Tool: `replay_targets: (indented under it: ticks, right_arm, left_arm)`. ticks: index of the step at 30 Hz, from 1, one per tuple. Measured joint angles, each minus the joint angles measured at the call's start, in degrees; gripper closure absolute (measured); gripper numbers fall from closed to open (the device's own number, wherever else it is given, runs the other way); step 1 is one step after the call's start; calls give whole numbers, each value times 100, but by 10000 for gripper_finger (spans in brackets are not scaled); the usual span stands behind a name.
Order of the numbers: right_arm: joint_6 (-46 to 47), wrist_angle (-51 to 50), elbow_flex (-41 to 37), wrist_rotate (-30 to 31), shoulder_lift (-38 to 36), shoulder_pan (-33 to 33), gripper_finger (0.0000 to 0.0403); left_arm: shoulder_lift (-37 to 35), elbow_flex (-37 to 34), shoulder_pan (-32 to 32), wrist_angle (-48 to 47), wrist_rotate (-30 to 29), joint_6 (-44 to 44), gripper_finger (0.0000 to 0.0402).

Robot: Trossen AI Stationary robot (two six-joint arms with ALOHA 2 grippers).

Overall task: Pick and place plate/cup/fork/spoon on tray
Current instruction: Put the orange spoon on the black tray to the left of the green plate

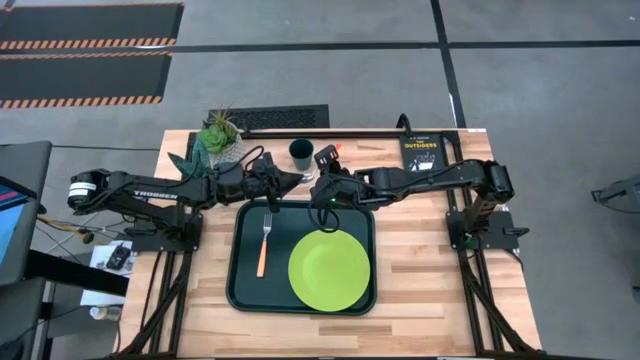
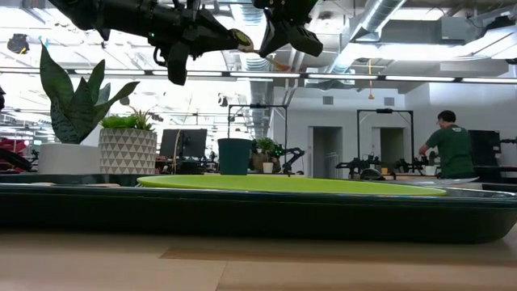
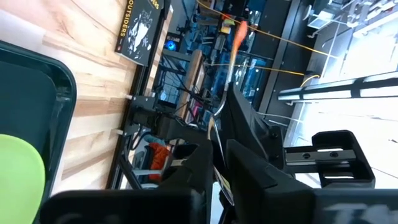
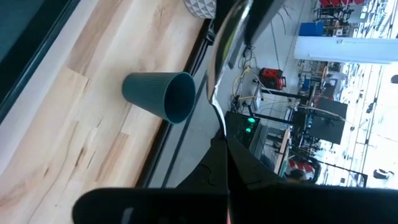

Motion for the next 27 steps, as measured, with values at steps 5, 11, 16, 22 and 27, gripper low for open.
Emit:
replay_targets:
  ticks: [5, 11, 16, 22, 27]
  right_arm:
    - [-15, 61, 2, 10, -3, 0, 400]
    - [-219, 331, 0, 12, -3, -7, 400]
    - [-251, 358, 0, 10, -3, -13, 394]
    - [314, 411, 0, -109, -3, -7, 350]
    - [1209, 329, 0, -130, -3, 68, 299]
  left_arm:
    - [2, -2, 0, -9, 0, 38, 384]
    - [2, -2, 0, 27, 0, 317, 386]
    - [2, -2, 2, 29, 110, 537, 386]
    - [2, -2, -1, 22, 125, 686, 386]
    - [0, -2, 108, 26, 128, 865, 386]
